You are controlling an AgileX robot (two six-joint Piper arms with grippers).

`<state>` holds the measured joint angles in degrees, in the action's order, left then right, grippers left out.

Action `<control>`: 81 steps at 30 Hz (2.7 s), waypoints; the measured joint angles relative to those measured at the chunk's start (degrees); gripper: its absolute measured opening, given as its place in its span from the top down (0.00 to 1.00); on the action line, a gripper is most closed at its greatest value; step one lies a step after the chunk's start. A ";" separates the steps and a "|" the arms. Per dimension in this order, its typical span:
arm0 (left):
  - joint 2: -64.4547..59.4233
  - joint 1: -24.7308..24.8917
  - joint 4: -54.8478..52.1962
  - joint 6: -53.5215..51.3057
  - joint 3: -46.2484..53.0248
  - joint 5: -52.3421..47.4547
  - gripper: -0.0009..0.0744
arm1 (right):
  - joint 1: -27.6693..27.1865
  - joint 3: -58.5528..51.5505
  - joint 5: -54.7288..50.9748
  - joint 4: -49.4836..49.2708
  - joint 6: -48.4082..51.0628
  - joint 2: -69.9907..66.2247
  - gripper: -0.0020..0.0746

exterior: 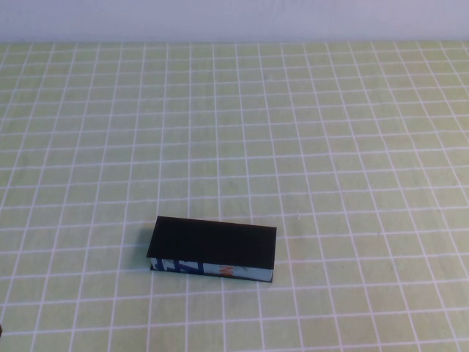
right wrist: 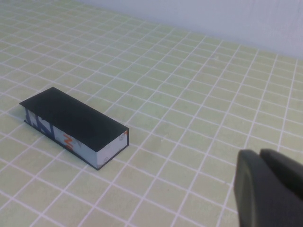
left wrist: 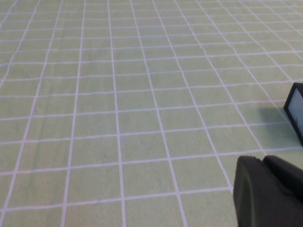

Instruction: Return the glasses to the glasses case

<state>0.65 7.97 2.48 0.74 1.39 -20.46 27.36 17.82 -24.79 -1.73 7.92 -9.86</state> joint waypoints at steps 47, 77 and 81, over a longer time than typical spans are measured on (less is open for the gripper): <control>0.04 0.00 0.00 0.00 0.00 -0.11 0.99 | -26.27 -1.51 1.84 -4.95 0.00 10.72 1.00; 0.04 0.00 0.00 0.00 0.00 -0.11 0.99 | -26.27 -19.29 3.89 -6.82 0.00 10.72 1.00; 0.04 0.00 0.00 0.00 0.00 -0.11 0.99 | -26.27 -19.29 3.89 -6.82 0.00 10.72 1.00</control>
<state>0.70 7.97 2.48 0.74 1.39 -20.57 1.08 -1.47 -20.90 -8.54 7.92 0.86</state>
